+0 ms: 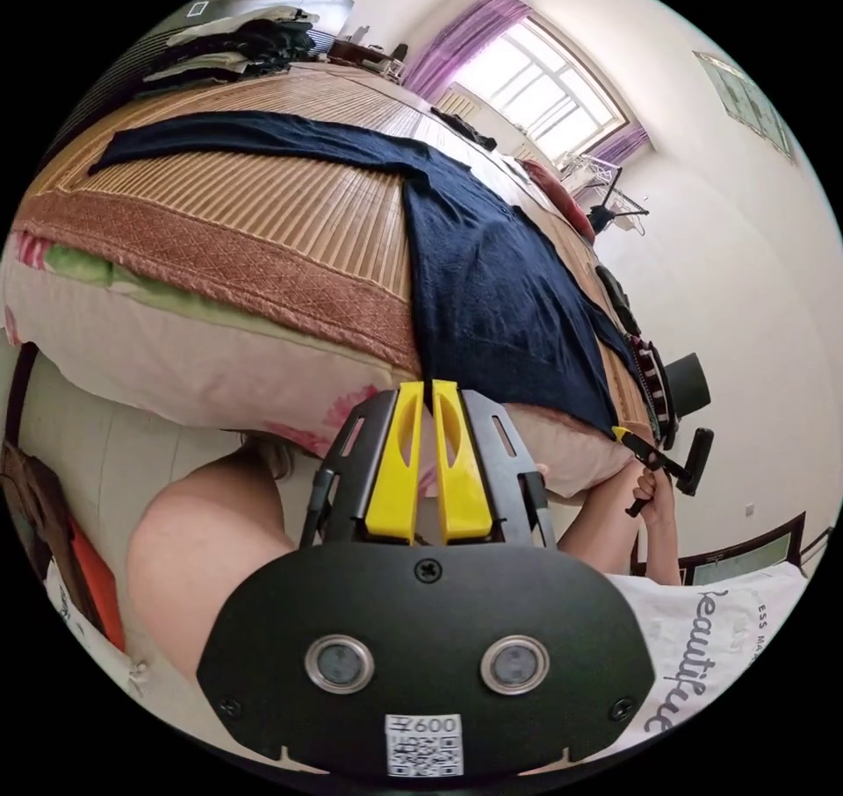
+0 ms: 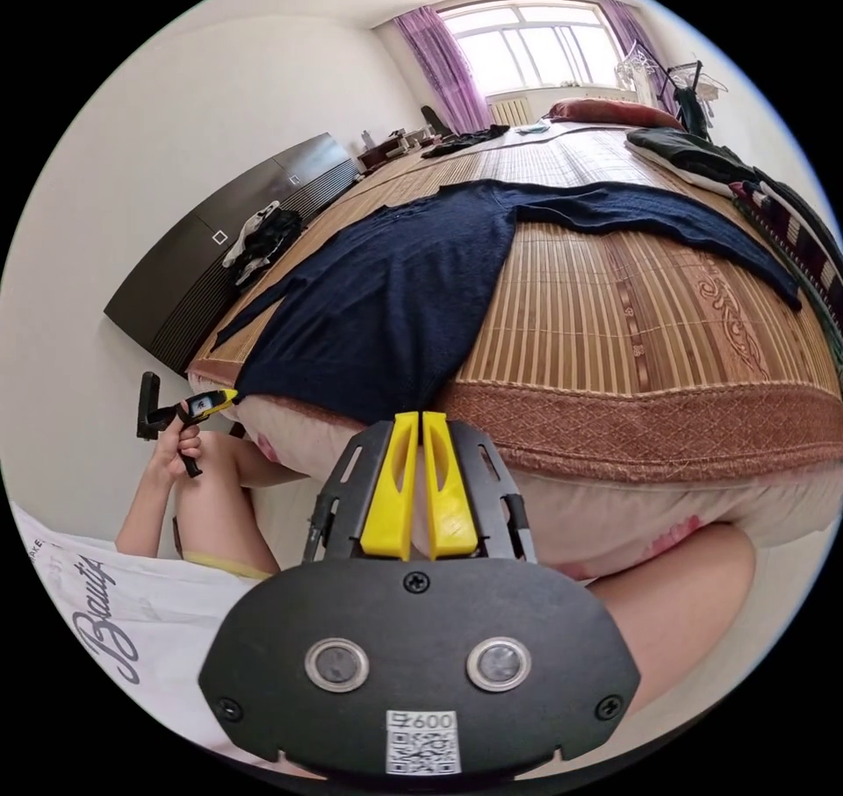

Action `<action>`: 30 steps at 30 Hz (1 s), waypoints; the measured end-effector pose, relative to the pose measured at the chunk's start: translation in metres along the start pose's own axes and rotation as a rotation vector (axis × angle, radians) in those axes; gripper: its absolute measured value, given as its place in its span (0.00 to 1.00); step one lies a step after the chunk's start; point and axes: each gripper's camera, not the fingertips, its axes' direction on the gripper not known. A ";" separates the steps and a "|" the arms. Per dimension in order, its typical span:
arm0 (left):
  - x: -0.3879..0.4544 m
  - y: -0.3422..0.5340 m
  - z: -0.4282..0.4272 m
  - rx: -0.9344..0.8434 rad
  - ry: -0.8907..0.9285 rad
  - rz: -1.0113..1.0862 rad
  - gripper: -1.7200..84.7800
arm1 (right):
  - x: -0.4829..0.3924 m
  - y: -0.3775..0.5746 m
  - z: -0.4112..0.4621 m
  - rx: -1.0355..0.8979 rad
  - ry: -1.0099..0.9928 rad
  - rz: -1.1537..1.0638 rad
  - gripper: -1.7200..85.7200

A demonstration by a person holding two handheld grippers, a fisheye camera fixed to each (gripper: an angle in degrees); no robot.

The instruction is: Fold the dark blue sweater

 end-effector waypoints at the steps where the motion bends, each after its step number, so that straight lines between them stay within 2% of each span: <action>1: -0.001 -0.001 -0.002 0.015 0.012 -0.016 0.05 | 0.002 0.007 -0.003 0.025 -0.017 0.016 0.01; 3: 0.001 -0.008 -0.022 0.133 -0.031 -0.050 0.06 | 0.005 0.017 -0.008 0.071 -0.025 0.019 0.01; 5: 0.008 -0.030 -0.023 0.065 -0.099 -0.033 0.05 | 0.006 0.028 -0.016 0.143 0.011 0.004 0.01; 8: 0.034 -0.084 0.003 -0.264 -0.235 0.108 0.04 | 0.005 0.031 -0.013 0.159 0.038 -0.028 0.01; 13: 0.096 -0.150 0.027 -0.633 -0.401 0.306 0.03 | 0.005 0.034 0.015 0.075 -0.019 -0.085 0.01; 15: 0.115 -0.151 0.061 -1.030 -0.499 0.358 0.03 | 0.006 0.038 0.032 0.008 -0.026 -0.091 0.01; 16: 0.131 -0.151 0.059 -1.063 -0.593 0.427 0.03 | 0.007 0.043 0.041 -0.024 -0.023 -0.090 0.01; 17: 0.139 -0.153 0.056 -1.053 -0.633 0.465 0.03 | 0.009 0.049 0.041 0.015 -0.039 -0.086 0.01; 19: 0.159 -0.169 0.040 -0.919 -0.693 0.529 0.02 | 0.012 0.059 0.044 0.040 -0.052 -0.086 0.01; 22: 0.188 -0.229 0.012 -0.367 -0.600 0.608 0.02 | 0.013 0.075 0.046 0.093 -0.056 -0.073 0.01; 24: 0.188 -0.249 0.014 -0.087 -0.528 0.620 0.02 | 0.012 0.082 0.048 0.108 -0.055 -0.070 0.01; 25: 0.181 -0.261 0.025 -0.008 -0.443 0.593 0.02 | 0.010 0.085 0.050 0.106 -0.051 -0.083 0.01; 27: 0.170 -0.280 0.055 -0.045 -0.371 0.550 0.02 | 0.006 0.088 0.053 0.099 -0.040 -0.100 0.01; 30: 0.151 -0.296 0.104 -0.171 -0.474 0.508 0.02 | -0.004 0.097 0.057 0.105 0.006 -0.140 0.01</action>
